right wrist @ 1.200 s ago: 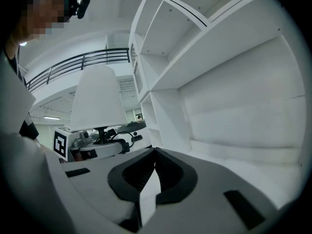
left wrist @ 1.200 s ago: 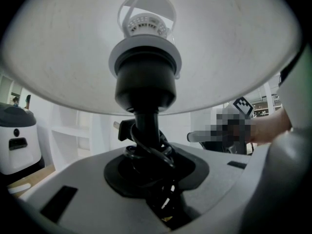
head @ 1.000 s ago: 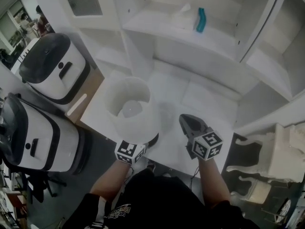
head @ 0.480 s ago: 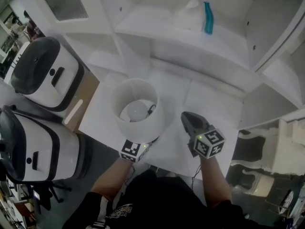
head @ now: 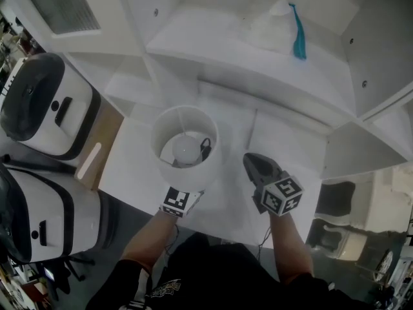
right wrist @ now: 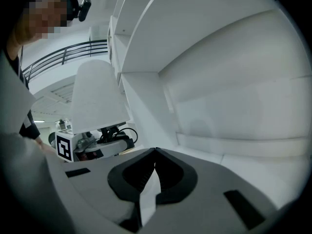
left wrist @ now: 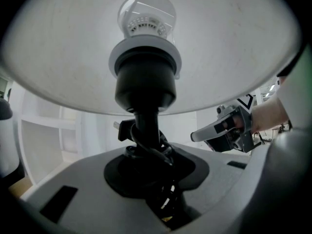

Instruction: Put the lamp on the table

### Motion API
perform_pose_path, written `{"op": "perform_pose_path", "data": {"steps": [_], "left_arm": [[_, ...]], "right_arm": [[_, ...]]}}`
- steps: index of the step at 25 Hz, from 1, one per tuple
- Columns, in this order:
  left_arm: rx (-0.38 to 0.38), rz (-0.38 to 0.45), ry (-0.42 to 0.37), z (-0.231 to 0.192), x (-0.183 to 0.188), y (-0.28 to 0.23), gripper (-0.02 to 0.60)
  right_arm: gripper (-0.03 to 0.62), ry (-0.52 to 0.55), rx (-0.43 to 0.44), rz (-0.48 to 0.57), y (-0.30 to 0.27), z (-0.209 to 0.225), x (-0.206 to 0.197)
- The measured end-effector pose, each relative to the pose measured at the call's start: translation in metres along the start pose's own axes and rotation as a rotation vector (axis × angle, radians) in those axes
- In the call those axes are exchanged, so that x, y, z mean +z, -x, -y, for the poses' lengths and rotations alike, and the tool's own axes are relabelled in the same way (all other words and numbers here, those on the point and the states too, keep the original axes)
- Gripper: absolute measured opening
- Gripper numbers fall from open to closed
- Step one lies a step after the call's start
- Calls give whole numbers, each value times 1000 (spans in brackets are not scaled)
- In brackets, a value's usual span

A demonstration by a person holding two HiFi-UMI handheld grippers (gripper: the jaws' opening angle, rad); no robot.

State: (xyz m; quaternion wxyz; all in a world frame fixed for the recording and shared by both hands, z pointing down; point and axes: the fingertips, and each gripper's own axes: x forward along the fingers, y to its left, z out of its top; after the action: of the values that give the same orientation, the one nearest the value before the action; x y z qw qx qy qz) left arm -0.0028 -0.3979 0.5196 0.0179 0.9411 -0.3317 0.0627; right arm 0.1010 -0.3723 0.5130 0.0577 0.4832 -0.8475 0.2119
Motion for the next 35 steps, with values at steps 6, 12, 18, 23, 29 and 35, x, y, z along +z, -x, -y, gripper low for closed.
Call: {"op": "perform_pose_path", "data": {"steps": [6, 12, 18, 23, 29, 35], "left_arm": [[-18, -7, -10, -14, -14, -16, 114], [-40, 8, -18, -22, -21, -33, 115], [-53, -38, -6, -31, -40, -47, 115], [-58, 27, -23, -40, -41, -64, 115], [-67, -96, 25, -44, -62, -69, 115], [-70, -118, 31, -43, -67, -78, 115]], "right_arm": [[25, -1, -11, 9, -19, 12, 2], [25, 5, -22, 5, -28, 21, -4], [25, -3, -42, -15, -36, 26, -16], [25, -20, -59, -22, -42, 33, -25], [25, -36, -84, -28, -44, 43, -31], [25, -46, -106, -16, -41, 53, -31]]}}
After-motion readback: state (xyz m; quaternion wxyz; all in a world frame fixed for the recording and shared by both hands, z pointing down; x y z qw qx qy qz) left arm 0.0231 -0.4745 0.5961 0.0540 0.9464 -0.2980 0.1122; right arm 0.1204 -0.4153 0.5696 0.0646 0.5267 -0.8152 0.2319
